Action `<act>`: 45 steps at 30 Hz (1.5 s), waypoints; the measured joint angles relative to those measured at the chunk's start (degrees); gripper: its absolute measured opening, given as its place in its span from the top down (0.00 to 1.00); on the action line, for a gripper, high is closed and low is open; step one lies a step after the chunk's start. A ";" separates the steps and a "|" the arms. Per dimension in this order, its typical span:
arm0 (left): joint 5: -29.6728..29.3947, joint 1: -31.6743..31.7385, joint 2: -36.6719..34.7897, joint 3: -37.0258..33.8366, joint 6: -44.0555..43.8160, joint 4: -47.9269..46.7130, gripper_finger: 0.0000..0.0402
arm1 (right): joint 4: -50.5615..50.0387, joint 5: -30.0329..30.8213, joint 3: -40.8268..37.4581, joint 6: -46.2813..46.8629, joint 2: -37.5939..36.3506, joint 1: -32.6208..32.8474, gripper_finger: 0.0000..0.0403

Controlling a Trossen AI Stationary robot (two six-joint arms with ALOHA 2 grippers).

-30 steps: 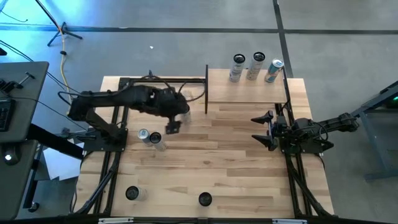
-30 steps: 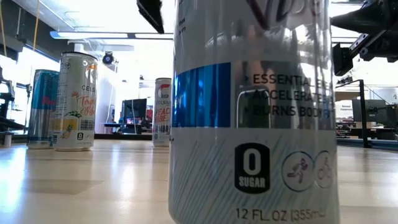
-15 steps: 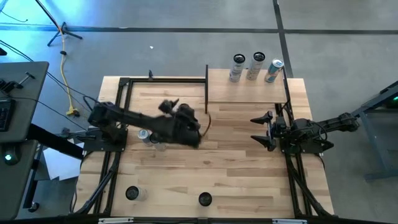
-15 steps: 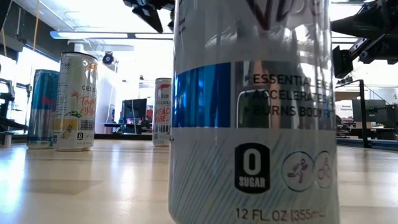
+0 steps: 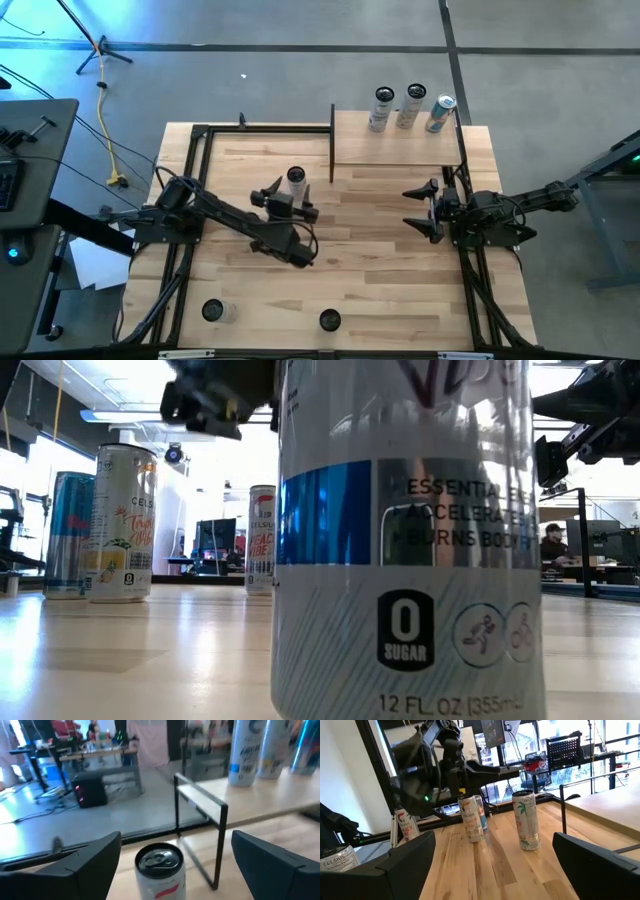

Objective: Place canned beverage on shelf
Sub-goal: Put the top white pink soda can on the shelf

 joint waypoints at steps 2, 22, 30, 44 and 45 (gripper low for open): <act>-3.87 -0.17 -0.19 -3.87 -3.30 3.68 0.13 | 0.02 -0.02 0.00 0.00 0.01 0.00 0.03; -5.50 1.48 -0.01 -13.46 7.63 26.35 0.13 | 0.04 -0.20 0.00 0.00 0.00 -0.01 0.03; -5.45 3.90 2.60 -13.46 8.66 30.28 0.13 | -0.26 -0.16 0.00 0.00 -0.02 0.00 0.03; -5.44 8.79 2.78 -13.46 17.79 38.03 0.13 | -1.20 0.08 0.00 0.00 -0.02 0.00 0.03; -5.42 9.16 2.78 -13.46 18.77 38.58 0.13 | -1.20 0.07 0.00 0.00 -0.02 0.00 0.03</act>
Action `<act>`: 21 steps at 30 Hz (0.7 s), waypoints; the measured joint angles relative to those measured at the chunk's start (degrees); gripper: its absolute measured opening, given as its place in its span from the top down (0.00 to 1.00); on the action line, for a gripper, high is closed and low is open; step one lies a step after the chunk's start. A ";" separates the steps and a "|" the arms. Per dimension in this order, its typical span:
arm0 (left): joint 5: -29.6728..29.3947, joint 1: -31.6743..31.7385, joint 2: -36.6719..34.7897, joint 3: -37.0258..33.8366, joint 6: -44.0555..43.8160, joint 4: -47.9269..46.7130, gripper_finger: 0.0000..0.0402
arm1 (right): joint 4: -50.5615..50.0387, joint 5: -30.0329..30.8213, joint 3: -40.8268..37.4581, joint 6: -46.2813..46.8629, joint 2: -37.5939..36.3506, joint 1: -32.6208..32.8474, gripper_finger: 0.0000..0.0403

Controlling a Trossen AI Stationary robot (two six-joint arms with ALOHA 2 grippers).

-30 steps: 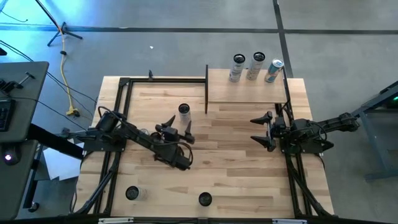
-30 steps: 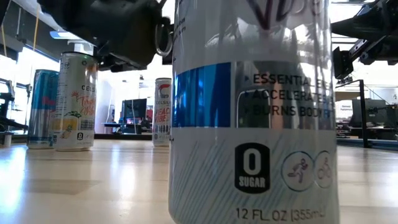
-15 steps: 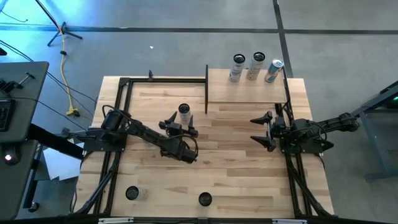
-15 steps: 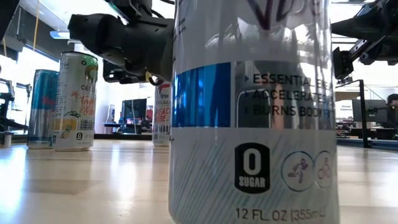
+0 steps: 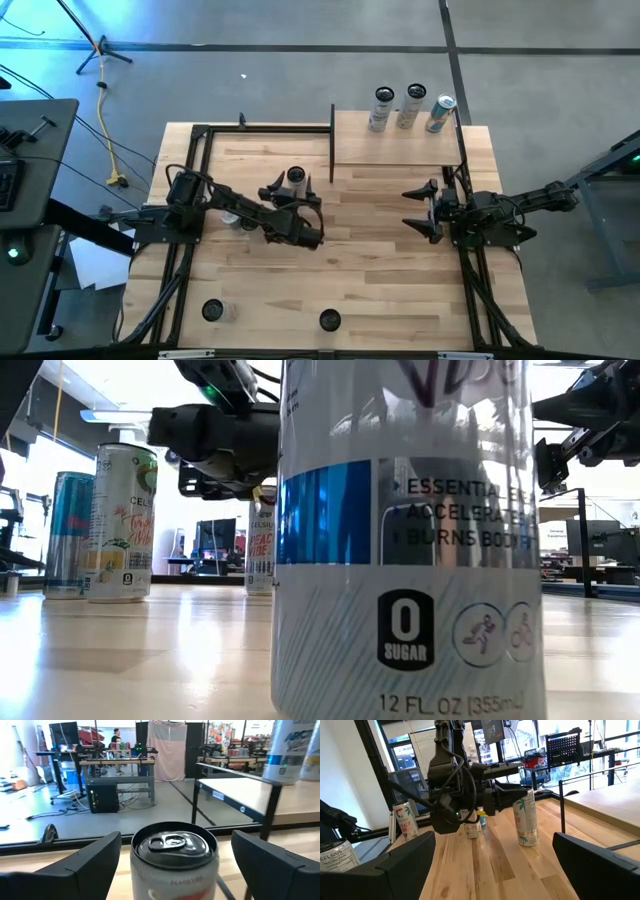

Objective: Place canned beverage on shelf
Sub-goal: Put the top white pink soda can on the shelf

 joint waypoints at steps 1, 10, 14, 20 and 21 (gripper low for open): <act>-0.01 0.36 0.00 0.00 0.80 0.31 0.13 | 0.00 0.00 0.00 0.00 0.00 -0.02 0.03; 0.19 3.32 0.00 0.00 1.48 0.58 0.13 | 0.00 -0.04 0.00 0.00 0.00 -0.01 0.03; 1.40 3.75 0.00 0.00 1.48 1.13 0.13 | 0.00 -0.04 0.00 0.00 0.00 -0.01 0.03; 4.18 3.61 0.00 0.00 3.49 1.92 0.13 | 0.00 -0.07 0.00 0.00 0.00 0.00 0.03; 4.18 3.50 0.00 0.00 4.67 1.96 0.13 | 0.00 -0.07 0.00 0.00 0.00 0.00 0.03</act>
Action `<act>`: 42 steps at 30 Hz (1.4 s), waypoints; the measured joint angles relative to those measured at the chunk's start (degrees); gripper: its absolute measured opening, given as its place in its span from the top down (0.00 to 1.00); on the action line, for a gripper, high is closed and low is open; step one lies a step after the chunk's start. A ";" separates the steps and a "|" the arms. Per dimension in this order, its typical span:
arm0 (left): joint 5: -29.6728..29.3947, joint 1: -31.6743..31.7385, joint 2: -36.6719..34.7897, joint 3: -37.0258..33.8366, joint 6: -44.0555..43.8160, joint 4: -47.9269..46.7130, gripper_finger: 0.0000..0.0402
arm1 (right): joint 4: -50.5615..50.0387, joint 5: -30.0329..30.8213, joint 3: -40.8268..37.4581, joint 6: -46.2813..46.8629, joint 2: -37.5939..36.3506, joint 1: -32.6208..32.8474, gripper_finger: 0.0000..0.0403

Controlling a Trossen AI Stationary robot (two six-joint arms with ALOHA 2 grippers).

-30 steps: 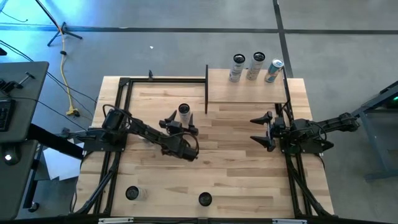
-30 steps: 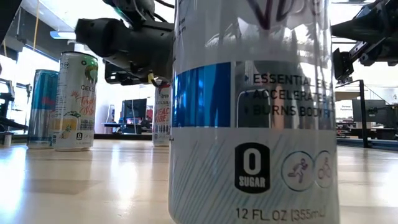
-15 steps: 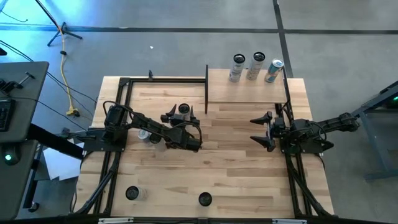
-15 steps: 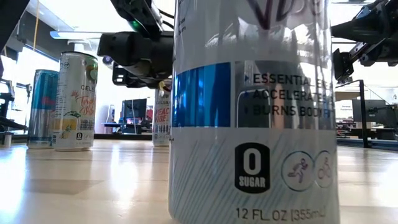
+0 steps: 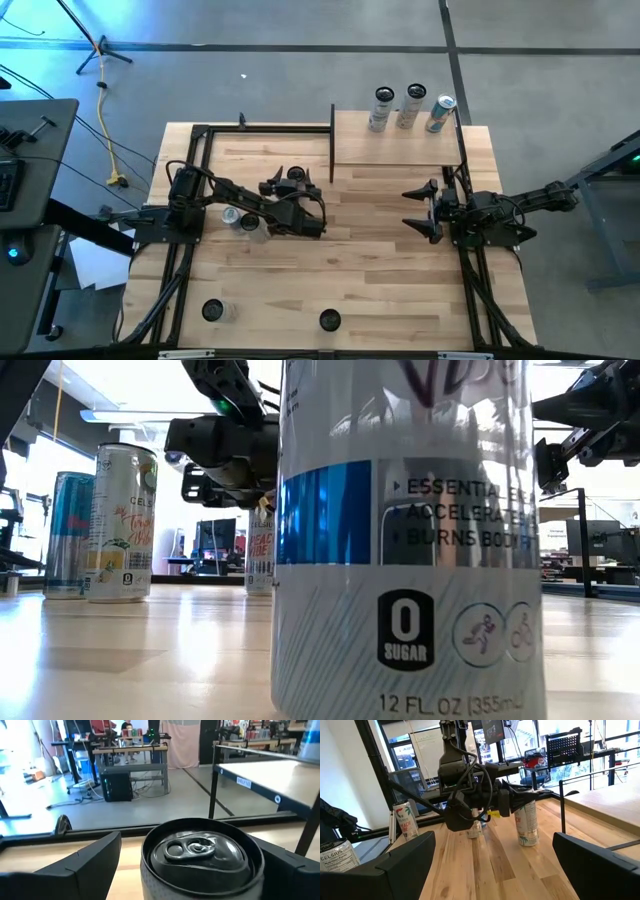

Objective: Place canned beverage on shelf
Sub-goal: Put the top white pink soda can on the shelf

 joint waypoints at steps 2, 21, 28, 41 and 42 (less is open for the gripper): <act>0.03 -0.36 0.00 0.00 2.31 0.01 0.13 | 0.00 -0.02 0.00 0.00 0.00 0.00 0.03; -0.69 -0.84 0.00 0.00 -4.94 0.50 0.24 | 0.00 -0.22 0.00 0.00 0.00 -0.02 0.03; -0.85 0.22 0.00 0.00 -4.84 1.72 0.38 | 0.00 -0.20 0.00 0.00 0.02 -0.01 0.03; -0.41 -2.09 -0.39 0.89 -4.11 1.27 0.47 | 0.00 0.11 0.00 0.00 0.02 0.00 0.03; -0.48 -2.31 -0.39 1.56 -2.69 1.23 0.47 | 0.02 0.11 0.00 0.00 0.02 -0.02 0.03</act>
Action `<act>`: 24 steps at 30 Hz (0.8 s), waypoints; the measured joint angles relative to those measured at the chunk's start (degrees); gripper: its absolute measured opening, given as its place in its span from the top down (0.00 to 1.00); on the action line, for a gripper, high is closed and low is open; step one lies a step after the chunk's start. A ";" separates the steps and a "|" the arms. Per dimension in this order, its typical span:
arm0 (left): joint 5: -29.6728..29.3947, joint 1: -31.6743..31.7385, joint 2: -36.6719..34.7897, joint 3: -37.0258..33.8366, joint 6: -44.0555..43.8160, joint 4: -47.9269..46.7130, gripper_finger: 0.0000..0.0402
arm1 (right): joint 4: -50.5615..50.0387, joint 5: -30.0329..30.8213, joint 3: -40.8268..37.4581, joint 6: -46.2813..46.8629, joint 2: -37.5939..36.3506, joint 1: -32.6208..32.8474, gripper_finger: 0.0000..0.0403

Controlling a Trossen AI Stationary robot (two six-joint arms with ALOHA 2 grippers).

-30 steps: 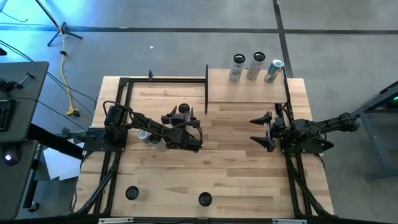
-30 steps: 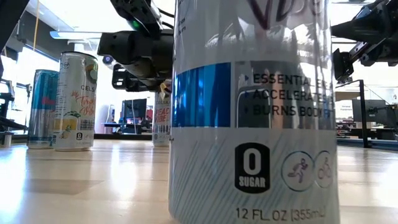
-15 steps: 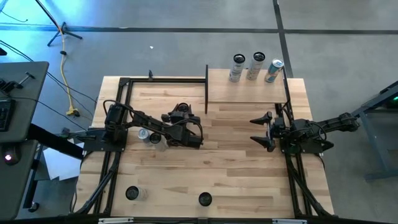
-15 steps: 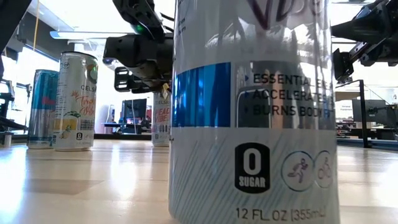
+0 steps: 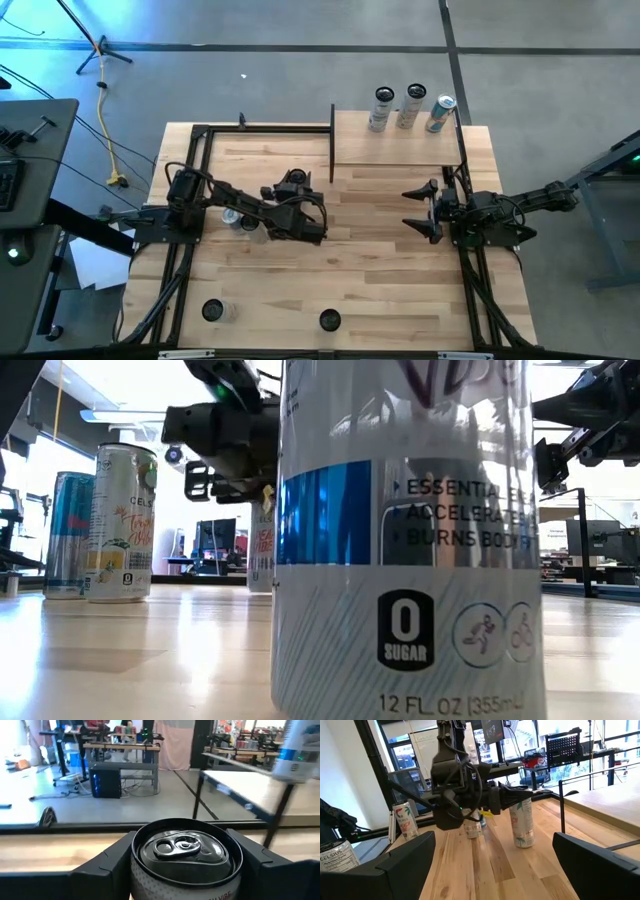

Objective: Place canned beverage on shelf
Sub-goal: Put the top white pink soda can on the shelf

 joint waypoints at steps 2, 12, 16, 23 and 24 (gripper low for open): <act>0.30 -0.33 -0.94 1.17 3.20 -0.46 0.47 | -0.02 -0.02 0.00 0.00 0.00 0.01 0.03; 0.28 -0.96 -8.51 7.84 21.54 0.62 0.47 | -0.91 -0.09 0.00 0.01 0.00 0.00 0.03; -0.10 -0.95 -11.45 8.60 27.65 4.10 0.47 | -1.31 -0.11 0.00 0.00 0.00 0.00 0.03; 1.76 0.27 -15.69 8.60 48.17 20.26 0.47 | -1.69 -0.15 0.00 0.00 0.00 0.00 0.03; 3.09 0.59 -16.05 8.60 52.13 23.44 0.47 | -1.73 -0.22 0.00 0.00 0.00 0.00 0.03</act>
